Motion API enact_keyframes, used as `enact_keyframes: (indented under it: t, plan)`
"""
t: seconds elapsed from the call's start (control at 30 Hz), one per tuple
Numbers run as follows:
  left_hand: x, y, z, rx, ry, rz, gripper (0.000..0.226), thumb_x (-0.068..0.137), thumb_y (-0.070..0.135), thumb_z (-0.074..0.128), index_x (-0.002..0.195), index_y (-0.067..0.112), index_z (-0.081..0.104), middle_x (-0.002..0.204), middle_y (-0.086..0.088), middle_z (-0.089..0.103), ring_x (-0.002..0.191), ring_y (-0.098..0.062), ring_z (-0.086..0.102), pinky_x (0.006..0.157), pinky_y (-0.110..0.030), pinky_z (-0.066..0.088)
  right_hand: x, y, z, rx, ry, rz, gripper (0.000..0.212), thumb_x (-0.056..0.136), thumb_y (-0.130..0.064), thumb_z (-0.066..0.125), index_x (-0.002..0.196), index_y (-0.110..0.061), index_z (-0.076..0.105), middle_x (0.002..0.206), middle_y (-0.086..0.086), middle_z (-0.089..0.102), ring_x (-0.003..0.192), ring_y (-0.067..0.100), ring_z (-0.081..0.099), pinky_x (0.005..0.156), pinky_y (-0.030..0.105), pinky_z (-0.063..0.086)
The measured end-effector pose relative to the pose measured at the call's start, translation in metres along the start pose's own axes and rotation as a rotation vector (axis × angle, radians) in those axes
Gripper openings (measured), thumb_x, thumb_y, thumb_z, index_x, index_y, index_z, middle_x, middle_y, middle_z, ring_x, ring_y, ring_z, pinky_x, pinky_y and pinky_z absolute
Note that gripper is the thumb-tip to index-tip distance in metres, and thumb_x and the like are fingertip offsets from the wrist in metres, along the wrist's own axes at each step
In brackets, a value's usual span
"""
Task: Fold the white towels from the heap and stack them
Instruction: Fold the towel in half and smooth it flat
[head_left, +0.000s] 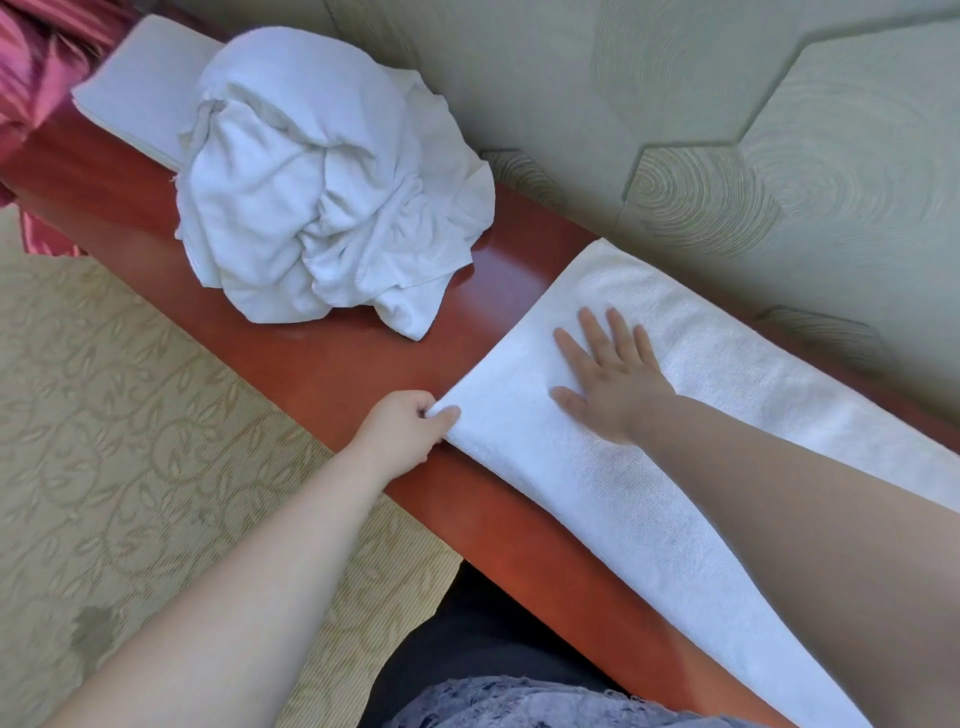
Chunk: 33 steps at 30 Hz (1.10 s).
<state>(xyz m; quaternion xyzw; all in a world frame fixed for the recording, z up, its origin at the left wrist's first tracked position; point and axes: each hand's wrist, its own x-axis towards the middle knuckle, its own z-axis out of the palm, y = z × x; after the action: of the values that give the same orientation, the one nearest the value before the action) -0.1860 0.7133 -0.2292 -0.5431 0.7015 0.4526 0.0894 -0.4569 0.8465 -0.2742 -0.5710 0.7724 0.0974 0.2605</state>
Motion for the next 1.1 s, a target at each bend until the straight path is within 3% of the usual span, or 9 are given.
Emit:
enact_keyframes:
  t: [0.13,0.27,0.4,0.57,0.73,0.8,0.9,1.03,1.1]
  plan:
    - [0.001,-0.004,0.009,0.136,0.029,-0.024,0.043,0.091,0.052,0.064,0.076,0.011,0.062,0.068,-0.003,0.068,0.058,-0.020,0.062,0.063,-0.046,0.056,0.000,0.001,0.002,-0.010,0.007,-0.005,0.080,0.093,-0.077,0.004,0.159,-0.041,-0.022,0.164,-0.003,-0.038,0.149,0.028,-0.039,0.124,0.052,-0.016]
    - [-0.005,-0.001,0.019,0.179,0.167,-0.041,0.030,0.093,0.051,0.066,0.084,0.024,0.058,0.065,0.006,0.060,0.065,-0.015,0.060,0.056,-0.032,0.041,-0.011,-0.009,0.001,-0.008,0.099,-0.020,0.081,0.096,-0.075,0.010,0.163,-0.034,-0.011,0.169,0.005,-0.025,0.153,0.034,-0.029,0.124,0.058,-0.011]
    - [-0.005,-0.005,0.026,0.103,0.167,-0.029,0.018,0.099,0.037,0.063,0.088,0.025,0.057,0.063,0.007,0.054,0.063,-0.013,0.055,0.057,-0.030,0.038,-0.041,-0.033,0.033,-0.064,0.274,-0.331,0.076,0.102,-0.064,0.025,0.165,-0.023,0.014,0.173,0.011,0.004,0.159,0.037,-0.001,0.126,0.060,0.005]
    - [-0.009,-0.002,0.029,0.077,0.283,-0.061,0.008,0.099,0.029,0.061,0.100,0.023,0.056,0.075,0.008,0.061,0.071,-0.010,0.060,0.061,-0.029,0.044,-0.045,-0.041,0.050,-0.026,0.188,-0.250,0.071,0.105,-0.060,0.019,0.166,-0.026,0.004,0.172,0.002,-0.014,0.157,0.028,-0.021,0.126,0.053,-0.008]
    - [-0.008,0.009,0.038,0.167,0.266,0.014,0.041,0.096,0.037,0.065,0.133,0.027,0.049,0.111,0.006,0.056,0.092,-0.015,0.059,0.079,-0.034,0.048,-0.075,-0.057,0.074,-0.100,0.180,-0.665,0.077,0.107,-0.060,0.029,0.165,-0.013,0.011,0.173,0.007,0.002,0.159,0.030,-0.003,0.127,0.049,0.000]
    - [-0.002,0.010,0.039,0.202,0.227,0.022,0.029,0.098,0.032,0.065,0.125,0.024,0.056,0.111,0.003,0.058,0.094,-0.018,0.059,0.080,-0.033,0.047,-0.079,-0.054,0.071,-0.070,0.218,-0.637,0.080,0.106,-0.063,0.027,0.165,-0.012,0.010,0.173,0.006,0.003,0.160,0.029,-0.003,0.127,0.050,0.003]
    - [0.005,0.010,0.038,0.150,0.229,0.038,0.011,0.098,0.020,0.060,0.109,0.022,0.061,0.102,0.002,0.061,0.094,-0.020,0.062,0.077,-0.034,0.050,-0.086,-0.041,0.066,-0.007,0.191,-0.422,0.083,0.104,-0.069,0.020,0.165,-0.013,0.013,0.173,0.007,0.002,0.159,0.032,-0.006,0.125,0.055,0.009]
    - [-0.001,0.017,0.044,0.219,0.295,-0.017,0.026,0.094,0.016,0.054,0.120,0.020,0.054,0.120,-0.003,0.057,0.103,-0.026,0.060,0.084,-0.041,0.050,-0.105,-0.033,0.081,-0.132,0.140,-0.707,0.084,0.102,-0.073,0.025,0.166,-0.021,0.012,0.174,0.004,0.001,0.159,0.032,-0.005,0.125,0.055,0.003]
    - [-0.006,0.023,0.055,0.430,0.417,0.132,0.047,0.095,0.027,0.059,0.140,0.020,0.047,0.140,-0.007,0.050,0.124,-0.030,0.053,0.099,-0.048,0.046,-0.099,-0.030,0.075,-0.109,0.186,-0.705,0.081,0.103,-0.071,0.023,0.166,-0.021,0.013,0.174,0.005,0.002,0.159,0.031,-0.004,0.126,0.054,0.003]
